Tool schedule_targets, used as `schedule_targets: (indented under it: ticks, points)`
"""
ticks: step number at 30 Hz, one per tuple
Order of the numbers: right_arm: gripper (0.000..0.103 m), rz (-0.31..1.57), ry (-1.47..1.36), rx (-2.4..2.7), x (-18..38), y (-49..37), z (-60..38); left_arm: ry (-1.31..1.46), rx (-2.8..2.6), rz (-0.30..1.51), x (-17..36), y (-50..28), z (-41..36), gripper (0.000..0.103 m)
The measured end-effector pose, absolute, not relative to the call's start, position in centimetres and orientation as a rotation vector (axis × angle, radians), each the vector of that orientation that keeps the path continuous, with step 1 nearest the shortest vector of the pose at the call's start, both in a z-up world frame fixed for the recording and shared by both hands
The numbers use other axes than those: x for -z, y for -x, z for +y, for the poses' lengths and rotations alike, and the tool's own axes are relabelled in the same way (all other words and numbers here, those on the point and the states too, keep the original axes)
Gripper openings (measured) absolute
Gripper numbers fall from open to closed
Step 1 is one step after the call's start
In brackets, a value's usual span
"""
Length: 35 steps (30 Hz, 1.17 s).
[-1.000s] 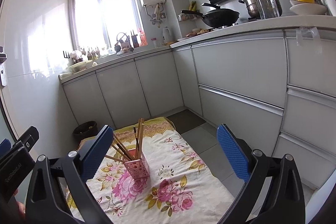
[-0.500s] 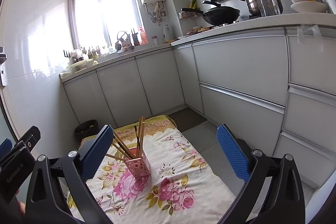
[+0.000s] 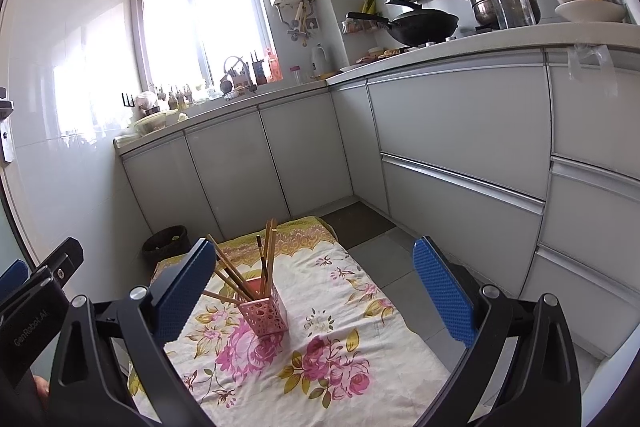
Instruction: Organize utensils
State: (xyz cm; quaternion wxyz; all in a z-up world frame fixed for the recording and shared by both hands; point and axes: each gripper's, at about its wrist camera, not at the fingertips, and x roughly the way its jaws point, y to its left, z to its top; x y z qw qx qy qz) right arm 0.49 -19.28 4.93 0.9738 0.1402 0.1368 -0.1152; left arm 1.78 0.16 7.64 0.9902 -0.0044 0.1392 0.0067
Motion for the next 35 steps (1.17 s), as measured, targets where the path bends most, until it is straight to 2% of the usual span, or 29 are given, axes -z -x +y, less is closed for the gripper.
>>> schedule_targets:
  ticks: [9,27,35]
  points:
    - [0.096,0.283,-0.293,0.229,-4.8,-0.5,-19.4,0.015,-0.027,0.352,-7.2,-2.7,0.2,0.096]
    - [0.096,0.271,-0.306,0.233,-4.8,-0.1,-19.8,-0.038,-0.025,0.217,-7.9,-1.1,-0.6,0.096]
    - [0.096,0.249,-0.316,0.236,-5.2,0.6,-19.9,0.056,-0.081,0.230,-8.3,-0.8,0.9,0.096]
